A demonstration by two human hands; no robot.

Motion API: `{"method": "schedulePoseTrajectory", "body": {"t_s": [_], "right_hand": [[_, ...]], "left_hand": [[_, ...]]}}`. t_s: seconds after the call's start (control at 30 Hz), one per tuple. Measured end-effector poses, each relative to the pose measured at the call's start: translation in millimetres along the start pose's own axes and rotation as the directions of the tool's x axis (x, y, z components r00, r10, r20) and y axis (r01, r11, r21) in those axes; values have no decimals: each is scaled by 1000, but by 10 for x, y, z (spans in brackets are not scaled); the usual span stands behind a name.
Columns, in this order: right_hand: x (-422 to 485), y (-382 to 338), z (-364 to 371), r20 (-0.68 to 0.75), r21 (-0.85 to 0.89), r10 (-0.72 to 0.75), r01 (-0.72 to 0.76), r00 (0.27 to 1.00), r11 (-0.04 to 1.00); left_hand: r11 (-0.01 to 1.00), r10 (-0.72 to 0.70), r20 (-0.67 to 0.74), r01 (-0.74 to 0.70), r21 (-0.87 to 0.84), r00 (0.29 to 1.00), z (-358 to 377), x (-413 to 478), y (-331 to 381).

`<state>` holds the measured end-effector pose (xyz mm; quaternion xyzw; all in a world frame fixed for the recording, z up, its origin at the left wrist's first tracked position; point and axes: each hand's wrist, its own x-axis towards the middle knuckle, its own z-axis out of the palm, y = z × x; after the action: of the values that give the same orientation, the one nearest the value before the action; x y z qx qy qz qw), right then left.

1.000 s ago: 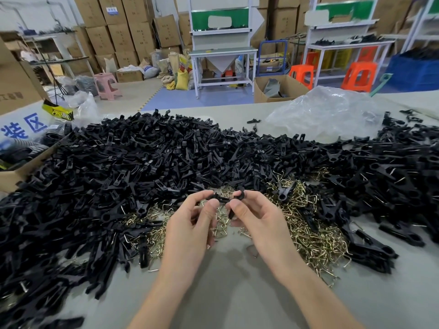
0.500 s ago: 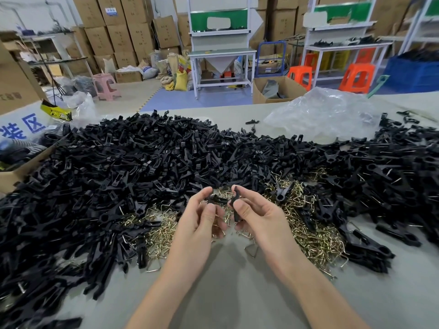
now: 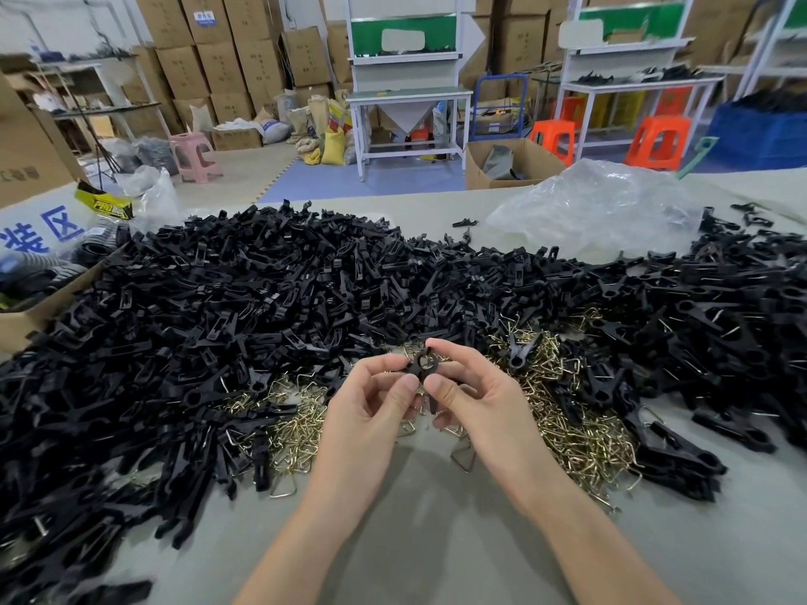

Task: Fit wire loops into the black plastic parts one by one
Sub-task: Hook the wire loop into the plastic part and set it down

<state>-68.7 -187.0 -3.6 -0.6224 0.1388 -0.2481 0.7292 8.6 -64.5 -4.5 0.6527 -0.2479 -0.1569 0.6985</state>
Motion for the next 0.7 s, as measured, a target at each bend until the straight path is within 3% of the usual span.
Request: {"method": "schedulePoseTrajectory", "body": {"t_s": [0.63, 0.7], "right_hand": [[-2, -20, -64, 53, 69, -26, 22, 998, 997], [15, -11, -85, 32, 79, -27, 25, 999, 997]], "left_hand": [[984, 110, 83, -120, 128, 990, -54, -58, 52], [967, 131, 77, -145, 209, 988, -79, -47, 41]]}}
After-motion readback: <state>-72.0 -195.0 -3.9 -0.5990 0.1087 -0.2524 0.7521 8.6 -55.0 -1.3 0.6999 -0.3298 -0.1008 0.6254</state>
